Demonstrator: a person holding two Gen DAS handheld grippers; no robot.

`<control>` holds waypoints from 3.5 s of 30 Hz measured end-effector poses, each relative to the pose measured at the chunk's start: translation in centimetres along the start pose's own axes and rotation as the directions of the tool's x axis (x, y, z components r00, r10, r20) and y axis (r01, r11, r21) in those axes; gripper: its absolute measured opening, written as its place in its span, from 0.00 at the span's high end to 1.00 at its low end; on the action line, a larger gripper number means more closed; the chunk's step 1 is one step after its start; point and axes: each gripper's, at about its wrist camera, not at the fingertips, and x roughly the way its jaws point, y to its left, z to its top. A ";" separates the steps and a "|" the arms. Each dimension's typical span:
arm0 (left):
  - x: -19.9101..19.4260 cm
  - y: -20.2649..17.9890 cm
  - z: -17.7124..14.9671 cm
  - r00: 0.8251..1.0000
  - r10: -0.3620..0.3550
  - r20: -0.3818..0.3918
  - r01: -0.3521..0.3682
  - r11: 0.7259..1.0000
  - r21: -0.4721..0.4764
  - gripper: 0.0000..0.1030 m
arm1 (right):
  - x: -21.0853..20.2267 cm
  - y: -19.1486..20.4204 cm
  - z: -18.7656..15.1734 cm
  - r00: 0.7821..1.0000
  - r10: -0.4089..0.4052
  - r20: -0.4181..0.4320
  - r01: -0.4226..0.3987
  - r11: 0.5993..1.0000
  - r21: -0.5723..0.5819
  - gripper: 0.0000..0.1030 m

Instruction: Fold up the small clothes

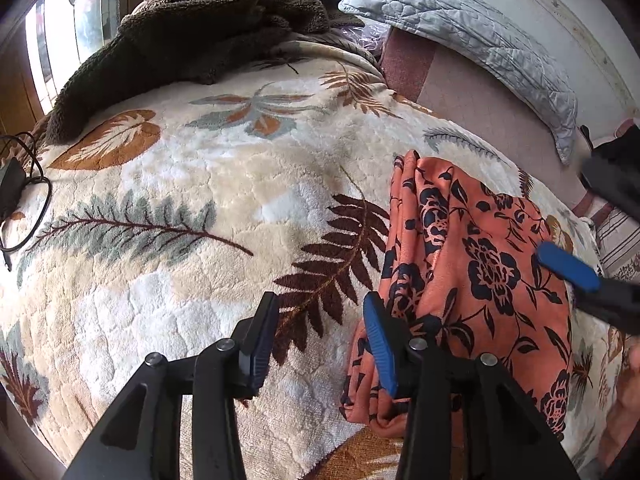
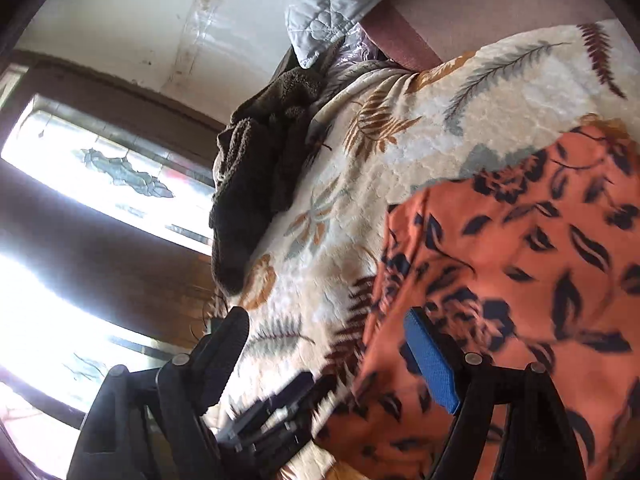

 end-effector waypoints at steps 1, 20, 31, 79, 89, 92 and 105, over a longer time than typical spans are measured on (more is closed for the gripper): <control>0.0 -0.1 -0.1 1.000 0.005 0.000 -0.005 1.000 0.006 0.55 | -1.5 -0.2 -1.5 1.000 -0.014 0.002 0.014 1.000 -0.020 0.20; -1.2 -1.5 -0.4 0.980 -0.199 0.009 0.199 0.980 0.016 0.26 | -16.4 -13.2 -11.5 0.982 -0.022 0.188 -0.007 0.989 0.149 0.11; 3.4 -3.1 -0.4 0.986 -0.133 -0.098 0.146 0.979 0.144 0.41 | -11.6 -16.4 -8.8 0.976 0.110 0.188 -0.160 0.947 0.280 0.11; 7.1 -16.6 0.1 0.900 -0.366 -0.234 0.399 0.911 0.107 0.62 | -16.4 -19.7 -0.1 0.934 -0.326 0.148 0.294 0.934 0.205 0.58; -2.7 -15.3 -2.5 0.924 -0.383 -0.013 0.370 0.884 0.284 0.57 | -19.9 -15.2 -2.1 0.944 -0.189 0.270 0.173 0.981 0.082 0.27; -0.2 -15.8 -3.4 0.945 -0.321 -0.069 0.326 0.898 0.296 0.57 | -16.7 -15.2 -1.0 0.969 -0.151 0.193 0.140 0.988 0.068 0.26; 2.8 -14.1 -3.3 0.944 -0.323 -0.070 0.331 0.911 0.246 0.54 | -11.5 -20.6 5.9 0.982 -0.148 0.115 0.111 0.953 0.282 0.20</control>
